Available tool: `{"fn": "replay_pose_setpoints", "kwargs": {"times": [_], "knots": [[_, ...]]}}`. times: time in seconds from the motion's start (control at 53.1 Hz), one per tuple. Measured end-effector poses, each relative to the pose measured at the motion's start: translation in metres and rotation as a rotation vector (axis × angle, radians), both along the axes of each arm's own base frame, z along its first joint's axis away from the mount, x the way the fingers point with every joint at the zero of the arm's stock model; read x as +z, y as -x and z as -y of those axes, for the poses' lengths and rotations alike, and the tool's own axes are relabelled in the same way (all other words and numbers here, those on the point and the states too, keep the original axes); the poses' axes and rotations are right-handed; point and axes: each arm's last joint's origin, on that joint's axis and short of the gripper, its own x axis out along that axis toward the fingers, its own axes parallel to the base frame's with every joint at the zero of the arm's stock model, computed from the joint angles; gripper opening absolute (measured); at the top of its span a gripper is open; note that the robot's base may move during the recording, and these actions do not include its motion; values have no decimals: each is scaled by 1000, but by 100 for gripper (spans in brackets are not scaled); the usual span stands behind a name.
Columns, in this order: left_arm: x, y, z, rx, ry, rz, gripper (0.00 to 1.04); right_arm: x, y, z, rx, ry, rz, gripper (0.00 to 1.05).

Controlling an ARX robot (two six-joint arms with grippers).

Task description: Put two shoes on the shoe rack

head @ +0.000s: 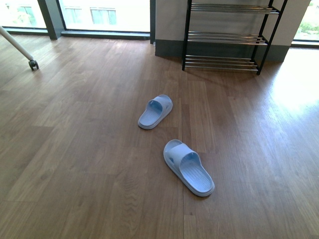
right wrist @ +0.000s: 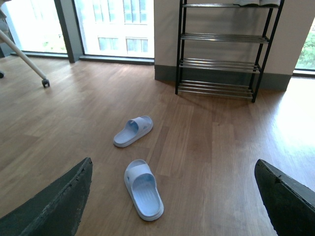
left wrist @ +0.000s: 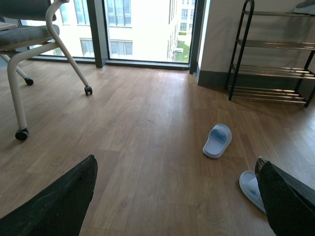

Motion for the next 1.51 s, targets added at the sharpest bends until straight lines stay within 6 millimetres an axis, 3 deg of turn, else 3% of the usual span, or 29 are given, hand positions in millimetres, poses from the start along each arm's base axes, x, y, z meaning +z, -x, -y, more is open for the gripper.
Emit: {"fn": "replay_pose_setpoints", "kwargs": {"times": [1.506], "knots": [[0,0,0,0,0,0,95,0,0,0,-3,0,-1,96]]}}
